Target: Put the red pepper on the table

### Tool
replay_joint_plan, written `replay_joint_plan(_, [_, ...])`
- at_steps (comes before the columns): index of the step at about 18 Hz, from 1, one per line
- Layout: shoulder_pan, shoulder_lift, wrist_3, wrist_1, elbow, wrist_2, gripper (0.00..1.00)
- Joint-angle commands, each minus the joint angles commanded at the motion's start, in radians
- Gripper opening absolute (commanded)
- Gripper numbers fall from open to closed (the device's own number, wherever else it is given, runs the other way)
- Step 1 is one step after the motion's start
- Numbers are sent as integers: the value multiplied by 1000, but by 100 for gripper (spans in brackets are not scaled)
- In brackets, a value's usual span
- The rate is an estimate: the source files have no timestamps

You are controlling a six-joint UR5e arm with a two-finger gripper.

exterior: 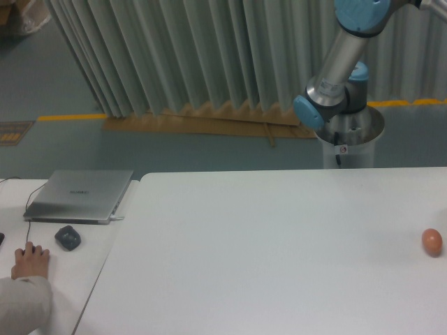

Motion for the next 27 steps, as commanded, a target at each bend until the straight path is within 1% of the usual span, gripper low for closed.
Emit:
replay_joint_plan(1, [-2,14,-2,-8,-5,0,59])
replay_joint_plan(3, [-3,40,-21,-63,-6,0,59])
replay_joint_plan(4, [-3,54,-35,-81,-6,0,59])
replay_joint_plan(9, [-35,90,-110,-146,5,-2,59])
replay_joint_plan(13, [-80,153,-196,-247,5,-9,59])
replay_joint_plan(15, [-97,170,-241,-276,6,-15,59])
replay_joint_plan(16, [-107,181,-268,-282,6,-17,59])
replay_joint_plan(18, [-150,183,-348,-293,11,-17,59])
replay_joint_plan(19, [-169,183,-382,-293,11,-15,58])
replay_joint_plan(20, [-182,183,-415,-293,11,-15,55])
replay_joint_plan(23, [-218,180,-481,-290,18,-17,55])
replay_joint_plan(24, [-233,177,-523,-288,21,-20,55])
replay_joint_plan(26, [-306,155,-679,-284,38,-24,52])
replay_joint_plan(27, [-328,150,-722,-282,41,-26,52])
